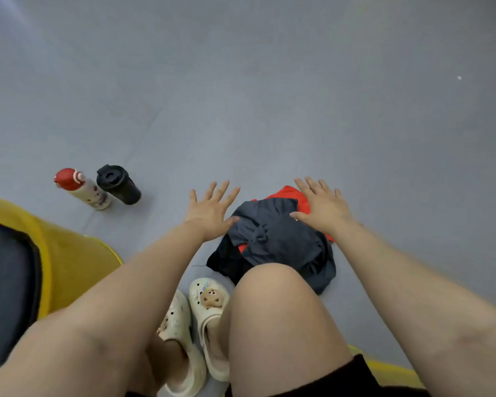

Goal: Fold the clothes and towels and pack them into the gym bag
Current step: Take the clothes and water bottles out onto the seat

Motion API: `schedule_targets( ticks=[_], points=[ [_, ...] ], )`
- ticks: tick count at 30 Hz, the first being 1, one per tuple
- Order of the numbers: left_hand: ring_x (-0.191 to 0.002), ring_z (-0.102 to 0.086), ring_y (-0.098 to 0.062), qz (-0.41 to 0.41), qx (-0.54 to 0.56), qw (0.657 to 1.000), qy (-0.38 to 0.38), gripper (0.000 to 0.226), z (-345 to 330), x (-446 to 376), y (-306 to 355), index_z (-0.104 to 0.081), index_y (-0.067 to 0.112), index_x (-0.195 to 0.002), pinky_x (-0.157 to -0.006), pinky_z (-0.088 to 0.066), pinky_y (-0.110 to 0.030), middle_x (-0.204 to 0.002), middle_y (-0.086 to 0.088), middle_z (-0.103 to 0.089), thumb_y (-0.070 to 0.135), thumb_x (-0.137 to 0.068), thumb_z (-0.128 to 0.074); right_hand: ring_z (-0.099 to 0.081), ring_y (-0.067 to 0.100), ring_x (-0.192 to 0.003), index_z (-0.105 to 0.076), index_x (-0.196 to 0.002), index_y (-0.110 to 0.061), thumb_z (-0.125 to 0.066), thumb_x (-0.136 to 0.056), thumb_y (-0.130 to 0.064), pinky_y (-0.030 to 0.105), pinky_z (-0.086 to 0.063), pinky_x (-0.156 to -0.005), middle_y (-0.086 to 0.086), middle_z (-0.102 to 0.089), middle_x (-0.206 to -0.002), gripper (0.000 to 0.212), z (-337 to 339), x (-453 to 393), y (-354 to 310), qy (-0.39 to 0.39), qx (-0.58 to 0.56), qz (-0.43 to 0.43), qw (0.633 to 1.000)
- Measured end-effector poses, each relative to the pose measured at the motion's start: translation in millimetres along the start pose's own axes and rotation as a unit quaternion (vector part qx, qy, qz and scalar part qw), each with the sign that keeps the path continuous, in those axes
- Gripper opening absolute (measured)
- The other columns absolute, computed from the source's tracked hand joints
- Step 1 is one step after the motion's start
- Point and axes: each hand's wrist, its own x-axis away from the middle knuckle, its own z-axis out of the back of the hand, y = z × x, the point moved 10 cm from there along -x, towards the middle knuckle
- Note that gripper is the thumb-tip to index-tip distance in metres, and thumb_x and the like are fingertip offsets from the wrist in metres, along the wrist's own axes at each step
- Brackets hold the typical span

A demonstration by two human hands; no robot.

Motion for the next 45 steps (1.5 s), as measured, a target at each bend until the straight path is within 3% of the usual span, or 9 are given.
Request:
schedule_targets(
  ticks=[7,12,18,23,28,32,36,40,45],
  points=[
    [-0.147,0.007,-0.023,-0.014,0.027,0.998,-0.046,0.073,-57.2,-58.3,38.1,0.014,0.037,-0.148,-0.112,-0.011,-0.06,-0.159,0.006,0.015,0.059,-0.095,-0.031,-0.006,0.022,-0.148,0.0,-0.152,-0.034,-0.049,-0.089,-0.058,0.048,-0.012,-0.117,-0.006,-0.005,-0.161,0.083,-66.6,-22.8,56.8,-0.044,-0.018,-0.037,0.998],
    [-0.146,0.003,-0.029,0.003,0.059,0.993,-0.105,0.09,-113.5,-89.0,52.9,0.015,0.04,-0.147,-0.11,-0.021,-0.056,-0.158,0.001,0.018,0.062,-0.087,-0.049,-0.012,0.019,-0.147,-0.008,-0.153,-0.031,-0.05,-0.093,-0.049,0.043,-0.015,-0.117,-0.004,-0.012,-0.16,0.074,-110.5,-43.1,89.2,-0.041,-0.072,-0.076,0.994],
    [-0.146,0.008,-0.033,0.071,0.158,0.974,-0.145,0.107,-178.7,-115.5,57.8,0.019,0.043,-0.145,-0.11,-0.022,-0.061,-0.157,0.0,0.024,0.074,-0.074,-0.055,-0.001,0.027,-0.148,0.003,-0.151,-0.038,-0.06,-0.071,-0.075,0.052,-0.014,-0.115,-0.007,0.002,-0.161,0.108,-172.1,-73.6,115.9,-0.114,-0.083,-0.117,0.983],
    [-0.144,0.011,-0.038,0.116,0.195,0.963,-0.145,0.116,-209.7,-145.1,57.7,0.028,0.045,-0.141,-0.108,-0.02,-0.066,-0.154,-0.003,0.03,0.08,-0.067,-0.055,0.009,0.036,-0.146,0.018,-0.146,-0.044,-0.066,-0.059,-0.078,0.062,-0.012,-0.112,-0.008,0.019,-0.159,0.126,-209.1,-105.6,119.5,-0.154,-0.081,-0.136,0.975],
    [-0.143,0.011,-0.042,0.158,0.23,0.944,-0.178,0.112,-245.1,-163.5,46.2,0.027,0.053,-0.137,-0.105,-0.023,-0.068,-0.153,-0.005,0.032,0.082,-0.065,-0.054,0.01,0.043,-0.144,0.021,-0.143,-0.049,-0.068,-0.055,-0.079,0.068,-0.015,-0.109,-0.005,0.028,-0.156,0.129,-238.6,-128.1,125.6,-0.171,-0.092,-0.158,0.968],
    [-0.142,0.009,-0.044,0.158,0.318,0.916,-0.187,0.108,-265.4,-169.4,48.5,0.018,0.055,-0.14,-0.111,-0.02,-0.062,-0.158,-0.003,0.018,0.07,-0.07,-0.063,0.003,0.043,-0.145,0.012,-0.145,-0.05,-0.073,-0.061,-0.07,0.06,-0.017,-0.114,-0.003,0.021,-0.158,0.121,-262.1,-133.2,112.1,-0.184,-0.17,-0.143,0.957],
    [-0.141,-0.011,-0.042,0.136,0.34,0.923,-0.117,0.099,-259.1,-172.9,50.7,0.001,0.044,-0.149,-0.114,-0.022,-0.049,-0.156,-0.01,-0.015,0.051,-0.078,-0.069,-0.011,0.038,-0.145,0.0,-0.15,-0.042,-0.072,-0.067,-0.064,0.049,-0.018,-0.117,0.002,0.0,-0.161,0.112,-270.5,-135.8,95.2,-0.154,-0.205,-0.101,0.961],
    [-0.125,-0.044,-0.034,0.103,0.377,0.918,-0.065,0.088,-244.0,-170.6,59.7,-0.012,0.033,-0.151,-0.101,-0.039,-0.04,-0.139,-0.013,-0.042,0.027,-0.083,-0.068,-0.029,0.035,-0.139,-0.012,-0.151,-0.035,-0.072,-0.077,-0.048,0.043,-0.028,-0.114,0.0,-0.016,-0.158,0.097,-262.3,-131.9,78.1,-0.132,-0.206,-0.077,0.967],
    [-0.113,-0.055,-0.031,0.088,0.446,0.89,-0.036,0.081,-226.9,-160.7,68.0,-0.029,0.029,-0.147,-0.092,-0.046,-0.037,-0.124,-0.011,-0.058,0.014,-0.079,-0.069,-0.043,0.03,-0.13,-0.027,-0.148,-0.03,-0.065,-0.084,-0.024,0.035,-0.037,-0.1,0.004,-0.039,-0.146,0.075,-241.1,-124.3,49.7,-0.114,-0.208,-0.052,0.97]
  ],
)
